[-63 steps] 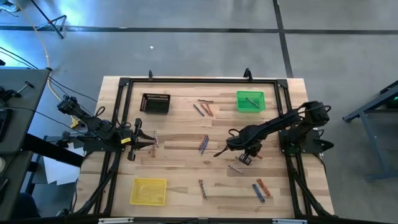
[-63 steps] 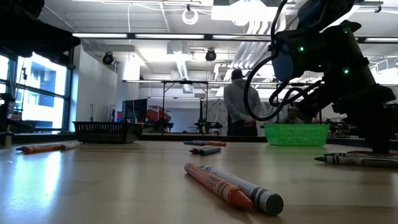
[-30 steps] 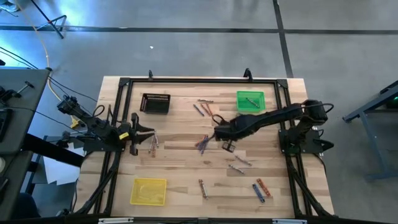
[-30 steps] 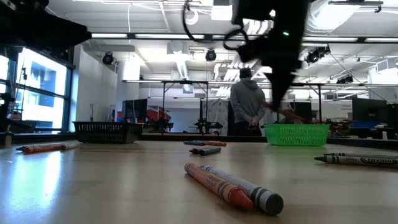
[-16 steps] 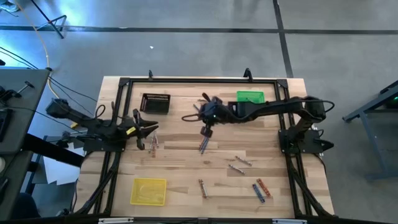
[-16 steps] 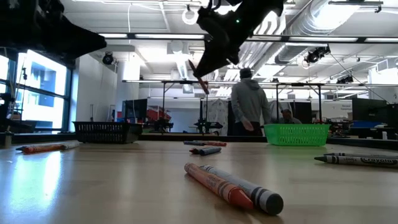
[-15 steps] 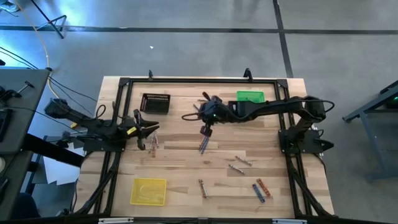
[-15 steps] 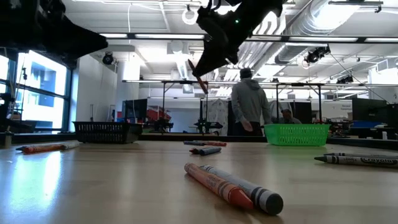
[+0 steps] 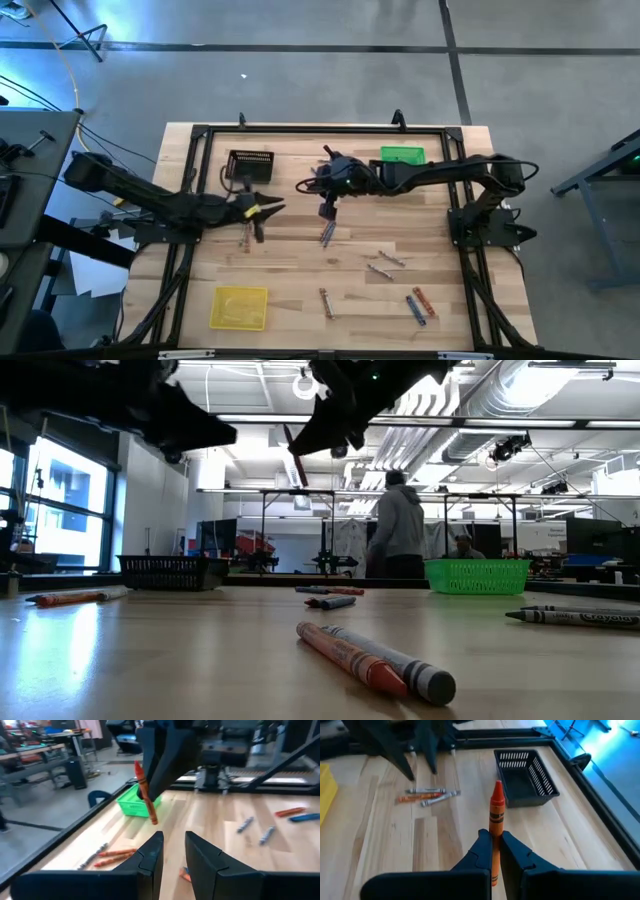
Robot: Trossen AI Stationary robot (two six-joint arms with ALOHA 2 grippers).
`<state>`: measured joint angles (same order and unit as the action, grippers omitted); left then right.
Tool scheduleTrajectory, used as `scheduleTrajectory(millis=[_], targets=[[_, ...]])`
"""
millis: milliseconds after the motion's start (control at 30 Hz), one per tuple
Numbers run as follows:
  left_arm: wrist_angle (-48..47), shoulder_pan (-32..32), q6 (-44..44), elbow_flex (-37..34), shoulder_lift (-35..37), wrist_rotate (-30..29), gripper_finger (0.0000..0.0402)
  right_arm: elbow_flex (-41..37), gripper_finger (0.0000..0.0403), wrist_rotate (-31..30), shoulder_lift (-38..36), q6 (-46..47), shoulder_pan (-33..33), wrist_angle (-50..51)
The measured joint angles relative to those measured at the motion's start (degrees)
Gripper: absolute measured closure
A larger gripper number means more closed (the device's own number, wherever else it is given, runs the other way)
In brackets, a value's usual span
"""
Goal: Sort crayons
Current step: Put the orange crayon into the black bin
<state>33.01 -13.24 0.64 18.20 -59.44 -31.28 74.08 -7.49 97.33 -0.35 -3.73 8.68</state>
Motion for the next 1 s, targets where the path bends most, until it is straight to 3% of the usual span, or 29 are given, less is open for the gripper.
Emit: scheduleTrajectory(millis=[267,433,1000], targets=[[0.33,2.71,0.61,3.47,-5.74,-1.36,0.0332,0.00,0.0398,-1.05,-4.16,-1.65,0.00,-0.62],[5.82,4.55,0.79,3.45,-6.02,-0.77,0.0332,0.00,0.0398,0.06,-4.86,-1.63,0.13,-2.52],[10.06,5.42,5.76,3.45,-6.04,9.94,0.0332,0.00,0.0398,1.21,-4.86,-2.26,1.51,-3.68]])
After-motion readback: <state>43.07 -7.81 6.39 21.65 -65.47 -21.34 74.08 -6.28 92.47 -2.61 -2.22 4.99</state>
